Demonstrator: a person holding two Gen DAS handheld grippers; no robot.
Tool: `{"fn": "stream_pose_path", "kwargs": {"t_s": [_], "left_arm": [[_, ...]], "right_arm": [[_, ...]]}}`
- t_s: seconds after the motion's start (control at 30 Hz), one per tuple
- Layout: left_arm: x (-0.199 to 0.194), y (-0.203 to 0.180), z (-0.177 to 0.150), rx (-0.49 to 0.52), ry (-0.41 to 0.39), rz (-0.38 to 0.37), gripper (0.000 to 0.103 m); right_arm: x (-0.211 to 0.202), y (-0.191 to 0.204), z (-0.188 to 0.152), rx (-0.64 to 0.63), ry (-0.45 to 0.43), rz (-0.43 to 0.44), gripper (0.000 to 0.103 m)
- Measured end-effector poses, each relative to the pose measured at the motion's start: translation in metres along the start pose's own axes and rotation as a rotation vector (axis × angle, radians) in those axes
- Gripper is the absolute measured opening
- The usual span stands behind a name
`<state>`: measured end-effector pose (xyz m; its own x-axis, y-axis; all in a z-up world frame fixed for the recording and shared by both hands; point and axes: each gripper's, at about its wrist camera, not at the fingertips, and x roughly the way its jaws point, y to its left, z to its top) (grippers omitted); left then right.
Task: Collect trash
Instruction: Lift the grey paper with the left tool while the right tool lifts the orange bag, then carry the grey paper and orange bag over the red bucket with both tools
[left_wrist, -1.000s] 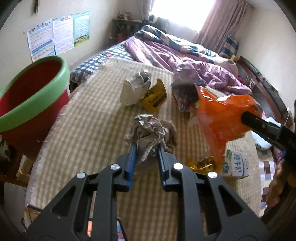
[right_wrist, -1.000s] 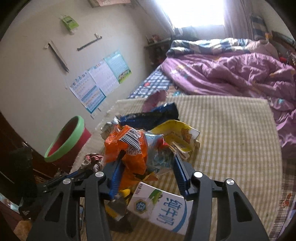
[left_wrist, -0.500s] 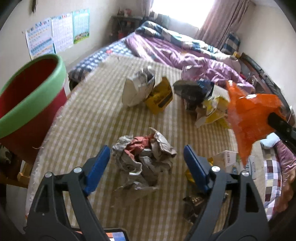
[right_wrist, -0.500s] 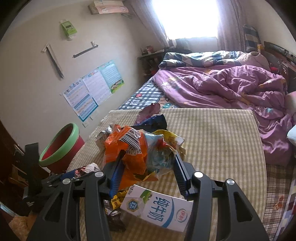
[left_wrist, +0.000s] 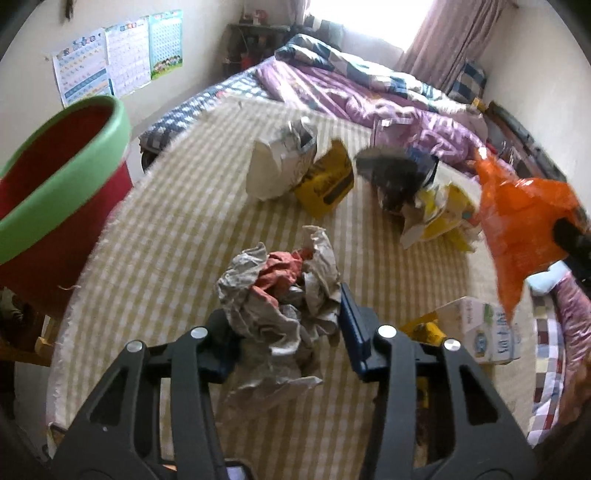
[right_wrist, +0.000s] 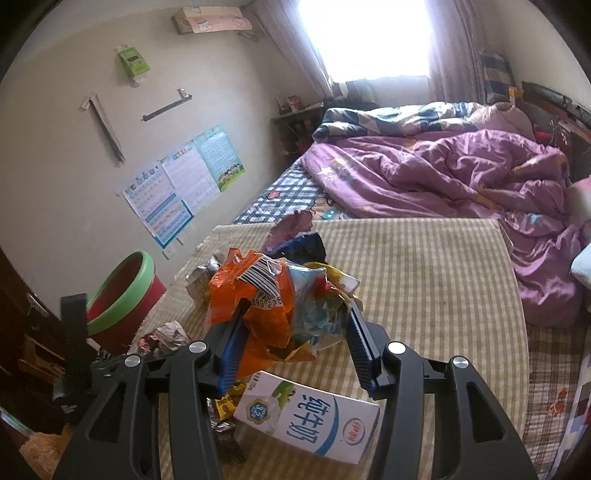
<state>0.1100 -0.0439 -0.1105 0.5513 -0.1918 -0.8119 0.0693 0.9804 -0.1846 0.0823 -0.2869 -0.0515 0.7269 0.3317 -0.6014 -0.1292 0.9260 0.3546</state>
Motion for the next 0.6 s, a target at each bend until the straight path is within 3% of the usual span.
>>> {"fn": "stream_pose_path", "kwargs": {"t_s": [0.3,0.6], "left_arm": [[-0.056,0.018,0.005,-0.063,-0.139,0.004,0.045],[-0.081,0.039,0.002,-0.087,-0.191,0.050,0.045]], "right_arm": [[0.000,0.031,0.007,-0.072,-0.025,0.020,0.049],[0.012,0.068,0.009,-0.119,-0.004,0.077,0.049]]}}
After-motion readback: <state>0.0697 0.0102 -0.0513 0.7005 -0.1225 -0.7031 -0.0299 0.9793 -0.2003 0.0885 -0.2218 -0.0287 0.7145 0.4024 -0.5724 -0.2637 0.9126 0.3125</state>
